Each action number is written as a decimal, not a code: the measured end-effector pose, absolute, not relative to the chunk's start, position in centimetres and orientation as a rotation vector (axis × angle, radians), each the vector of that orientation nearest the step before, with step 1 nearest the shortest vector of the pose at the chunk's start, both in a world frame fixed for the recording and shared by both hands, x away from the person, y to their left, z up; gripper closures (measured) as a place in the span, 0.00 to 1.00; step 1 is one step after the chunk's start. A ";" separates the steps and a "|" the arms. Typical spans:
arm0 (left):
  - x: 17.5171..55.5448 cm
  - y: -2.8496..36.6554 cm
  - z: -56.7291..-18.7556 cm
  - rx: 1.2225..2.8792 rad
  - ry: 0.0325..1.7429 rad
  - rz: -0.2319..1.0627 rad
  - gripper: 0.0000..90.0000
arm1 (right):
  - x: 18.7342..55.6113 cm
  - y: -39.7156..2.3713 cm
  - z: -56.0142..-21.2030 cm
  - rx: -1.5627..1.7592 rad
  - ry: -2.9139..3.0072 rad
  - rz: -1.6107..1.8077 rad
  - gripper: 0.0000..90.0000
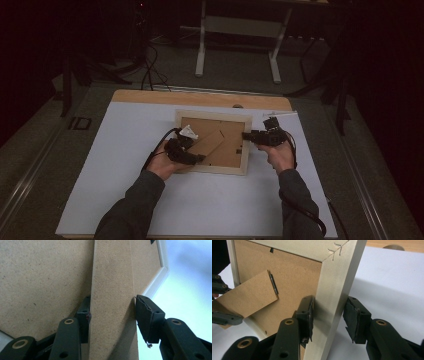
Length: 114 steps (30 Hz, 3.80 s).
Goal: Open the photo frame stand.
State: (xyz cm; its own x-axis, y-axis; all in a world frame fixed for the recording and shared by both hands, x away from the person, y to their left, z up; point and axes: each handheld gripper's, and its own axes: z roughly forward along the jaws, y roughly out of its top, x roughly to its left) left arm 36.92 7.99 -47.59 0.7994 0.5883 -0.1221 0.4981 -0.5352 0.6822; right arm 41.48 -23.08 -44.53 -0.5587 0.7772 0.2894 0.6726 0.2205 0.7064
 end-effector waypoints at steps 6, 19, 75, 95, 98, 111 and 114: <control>37.2 8.0 -47.6 2.240 0.799 0.172 0.61 | 41.3 -23.1 -44.3 1.376 2.330 1.270 0.67; 38.0 8.5 -47.3 2.196 0.828 0.201 0.68 | 40.9 -23.1 -43.0 1.307 2.312 1.303 0.69; 39.2 8.0 -46.5 2.140 0.906 0.345 0.69 | 40.4 -22.2 -42.0 1.189 2.260 1.229 0.70; 38.2 7.9 -46.7 2.104 0.916 0.358 0.71 | 39.4 -21.8 -42.0 1.085 2.255 1.192 0.71; 38.1 7.9 -46.7 2.107 0.916 0.359 0.71 | 39.3 -21.8 -42.1 1.083 2.255 1.192 0.71; 37.2 7.8 -46.6 2.153 0.877 0.383 0.71 | 38.5 -21.7 -42.1 1.031 2.264 1.183 0.71; 37.1 7.8 -46.7 2.160 0.872 0.387 0.71 | 38.3 -21.6 -42.1 1.022 2.263 1.179 0.71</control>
